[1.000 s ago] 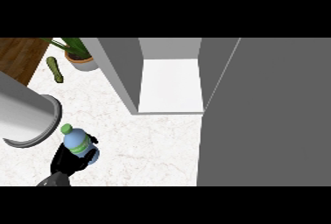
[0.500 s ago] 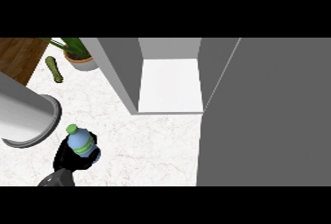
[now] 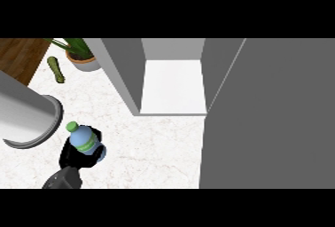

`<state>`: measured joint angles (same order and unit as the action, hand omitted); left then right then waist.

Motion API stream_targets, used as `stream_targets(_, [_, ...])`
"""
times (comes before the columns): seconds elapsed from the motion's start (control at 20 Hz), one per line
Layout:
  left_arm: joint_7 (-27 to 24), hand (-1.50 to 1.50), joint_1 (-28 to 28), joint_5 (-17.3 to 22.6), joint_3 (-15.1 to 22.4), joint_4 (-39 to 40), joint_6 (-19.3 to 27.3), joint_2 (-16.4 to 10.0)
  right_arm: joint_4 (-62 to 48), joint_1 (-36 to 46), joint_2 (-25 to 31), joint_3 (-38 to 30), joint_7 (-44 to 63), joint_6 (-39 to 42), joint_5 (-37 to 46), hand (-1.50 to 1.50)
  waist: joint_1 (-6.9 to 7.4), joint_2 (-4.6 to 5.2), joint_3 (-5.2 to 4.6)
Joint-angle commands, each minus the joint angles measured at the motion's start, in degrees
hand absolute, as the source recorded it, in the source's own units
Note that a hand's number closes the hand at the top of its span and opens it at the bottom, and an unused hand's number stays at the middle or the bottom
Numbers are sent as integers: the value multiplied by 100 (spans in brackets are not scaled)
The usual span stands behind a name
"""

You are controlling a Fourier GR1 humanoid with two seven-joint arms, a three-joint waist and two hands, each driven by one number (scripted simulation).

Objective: Pick up the bottled water, place it into the cabinet and close the cabinet

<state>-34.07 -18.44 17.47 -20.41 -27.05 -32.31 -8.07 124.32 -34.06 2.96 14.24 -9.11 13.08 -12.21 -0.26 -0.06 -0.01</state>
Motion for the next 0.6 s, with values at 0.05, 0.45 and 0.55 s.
stream_targets(0.05, [247, 150, 340, 331, 120, -846, -295, 223, 200, -127, 238, -291, 17, 198, -457, -150, 28, -16, 6])
stream_targets(0.45, [1898, 150, 1065, 724, 674, -3171, 408, 580, -575, 314, -155, 188, -265, -127, 200, -150, 55, -13, 6])
stream_targets(0.55, [2134, 150, 756, 773, 815, -3439, 851, 792, -96, 180, -33, 93, 48, -126, -97, -150, 30, -12, 5])
